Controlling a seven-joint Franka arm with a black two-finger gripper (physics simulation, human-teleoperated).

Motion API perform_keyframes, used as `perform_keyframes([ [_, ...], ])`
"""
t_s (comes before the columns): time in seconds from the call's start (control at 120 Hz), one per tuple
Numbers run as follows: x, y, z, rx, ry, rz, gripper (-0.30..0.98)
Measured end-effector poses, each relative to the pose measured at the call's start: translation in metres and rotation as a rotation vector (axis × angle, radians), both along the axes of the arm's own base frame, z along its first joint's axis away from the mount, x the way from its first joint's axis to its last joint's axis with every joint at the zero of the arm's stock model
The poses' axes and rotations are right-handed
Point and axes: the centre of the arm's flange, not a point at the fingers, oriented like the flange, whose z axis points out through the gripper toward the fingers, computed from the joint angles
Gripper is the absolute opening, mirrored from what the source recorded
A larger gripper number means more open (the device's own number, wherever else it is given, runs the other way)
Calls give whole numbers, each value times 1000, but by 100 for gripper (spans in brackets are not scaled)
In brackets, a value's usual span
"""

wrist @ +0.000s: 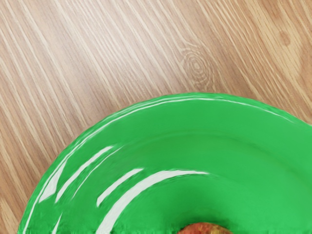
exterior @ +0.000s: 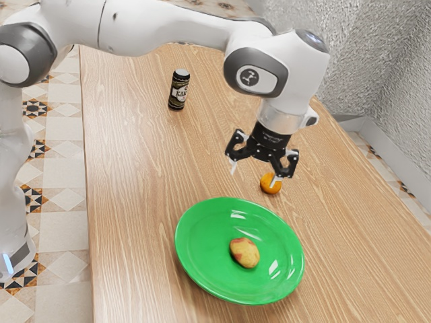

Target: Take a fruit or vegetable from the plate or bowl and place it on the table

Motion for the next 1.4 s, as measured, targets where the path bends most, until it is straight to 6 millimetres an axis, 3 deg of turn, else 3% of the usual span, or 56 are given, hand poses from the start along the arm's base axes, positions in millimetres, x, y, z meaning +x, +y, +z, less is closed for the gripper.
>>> perform_keyframes([
  [0.125,28,12,-30,-31,1,90,69],
  [0.25,35,1,-54,-75,-1,138,69],
  [0.3,27,-7,-60,-87,-11,148,69],
  [0.367,1,-10,-66,-97,-26,166,69],
  [0.542,-34,-25,-55,-138,-102,218,69],
  [0.85,-39,-56,-66,-219,-98,352,69],
  [0.975,-55,-48,-75,-220,-81,429,69],
  [1.125,-34,3,-79,-221,-85,598,69],
  [1.192,-28,15,-82,-218,-85,647,69],
  [1.275,-29,13,-82,-217,-86,668,69],
  [1.4,-42,-10,-78,-220,-85,653,69],
])
